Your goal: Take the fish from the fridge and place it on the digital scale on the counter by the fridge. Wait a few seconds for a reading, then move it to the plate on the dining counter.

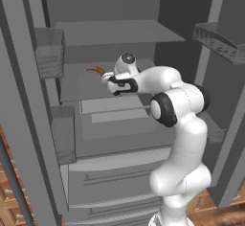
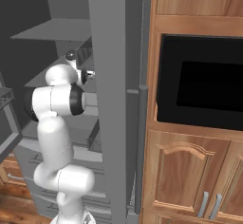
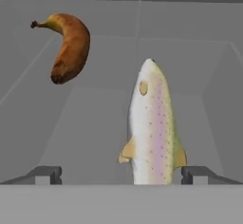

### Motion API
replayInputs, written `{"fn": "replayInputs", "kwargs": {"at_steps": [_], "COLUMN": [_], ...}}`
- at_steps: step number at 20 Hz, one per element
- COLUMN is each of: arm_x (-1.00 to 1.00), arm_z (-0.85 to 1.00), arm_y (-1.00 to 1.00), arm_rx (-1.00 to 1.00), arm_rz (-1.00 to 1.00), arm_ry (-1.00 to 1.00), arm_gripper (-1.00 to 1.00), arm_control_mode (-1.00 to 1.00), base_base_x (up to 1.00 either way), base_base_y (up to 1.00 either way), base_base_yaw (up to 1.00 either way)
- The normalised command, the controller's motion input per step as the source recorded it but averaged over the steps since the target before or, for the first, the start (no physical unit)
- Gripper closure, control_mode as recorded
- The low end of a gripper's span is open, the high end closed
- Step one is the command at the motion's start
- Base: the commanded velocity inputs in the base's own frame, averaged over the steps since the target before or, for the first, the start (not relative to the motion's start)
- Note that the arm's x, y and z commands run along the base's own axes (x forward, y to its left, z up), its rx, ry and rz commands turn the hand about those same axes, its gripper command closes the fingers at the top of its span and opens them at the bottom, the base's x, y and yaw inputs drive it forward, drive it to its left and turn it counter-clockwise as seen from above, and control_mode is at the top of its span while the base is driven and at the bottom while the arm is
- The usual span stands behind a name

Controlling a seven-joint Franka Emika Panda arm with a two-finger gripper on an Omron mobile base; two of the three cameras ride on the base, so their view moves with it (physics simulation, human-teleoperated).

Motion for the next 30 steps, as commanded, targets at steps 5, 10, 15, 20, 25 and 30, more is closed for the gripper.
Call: {"fn": "replayInputs", "kwargs": {"at_steps": [5, 10, 15, 20, 25, 30], "arm_x": [0.33, 0.04, 0.0, 0.04, 0.0, 0.0], "arm_z": [-0.09, -0.39, -0.48, -0.38, -0.26, -0.23], "arm_y": [0.0, 0.0, 0.0, 0.0, 0.0, 0.0], "arm_rx": [0.0, 0.0, 0.0, 0.0, 0.0, 0.0], "arm_rz": [0.0, 0.0, 0.0, 0.01, 0.0, 0.0], "arm_ry": [0.09, 0.01, -0.02, -0.05, 0.0, 0.0], "arm_gripper": [-1.0, -1.0, -1.0, -1.0, -1.0, 1.0], "arm_control_mode": [-1.0, -1.0, -1.0, -1.0, -1.0, -1.0], "base_base_x": [0.0, 0.0, 0.0, 0.0, 0.0, 0.0], "base_base_y": [0.0, 0.0, 0.0, 0.0, 0.0, 0.0], "base_base_yaw": [0.0, 0.0, 0.0, 0.0, 0.0, 0.0]}}
